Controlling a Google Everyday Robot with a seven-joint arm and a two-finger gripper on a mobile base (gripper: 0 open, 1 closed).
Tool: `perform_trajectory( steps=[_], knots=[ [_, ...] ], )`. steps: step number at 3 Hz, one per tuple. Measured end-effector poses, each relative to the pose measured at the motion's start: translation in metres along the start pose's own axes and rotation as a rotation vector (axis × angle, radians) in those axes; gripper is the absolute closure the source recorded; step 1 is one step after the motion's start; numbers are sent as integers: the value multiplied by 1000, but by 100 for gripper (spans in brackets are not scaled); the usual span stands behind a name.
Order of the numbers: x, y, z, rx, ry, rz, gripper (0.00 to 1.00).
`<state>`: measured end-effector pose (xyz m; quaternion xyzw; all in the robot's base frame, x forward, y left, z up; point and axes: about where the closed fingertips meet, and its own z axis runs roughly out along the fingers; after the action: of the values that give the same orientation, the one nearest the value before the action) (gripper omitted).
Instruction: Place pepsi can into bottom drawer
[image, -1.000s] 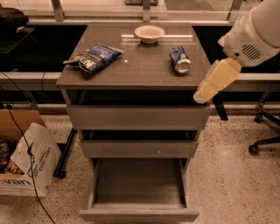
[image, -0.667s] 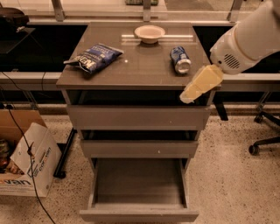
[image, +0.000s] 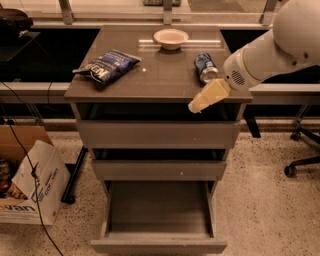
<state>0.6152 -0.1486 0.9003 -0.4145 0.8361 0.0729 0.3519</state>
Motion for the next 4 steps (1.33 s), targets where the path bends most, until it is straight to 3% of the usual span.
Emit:
perform_trajectory(
  steps=[1, 2, 3, 4],
  knots=[
    [2, -17, 36, -20, -28, 38, 0],
    [2, -17, 36, -19, -28, 38, 0],
    [-7, -23, 45, 15, -89, 96, 0],
    [-24, -55, 66, 104, -238, 218, 0]
  ],
)
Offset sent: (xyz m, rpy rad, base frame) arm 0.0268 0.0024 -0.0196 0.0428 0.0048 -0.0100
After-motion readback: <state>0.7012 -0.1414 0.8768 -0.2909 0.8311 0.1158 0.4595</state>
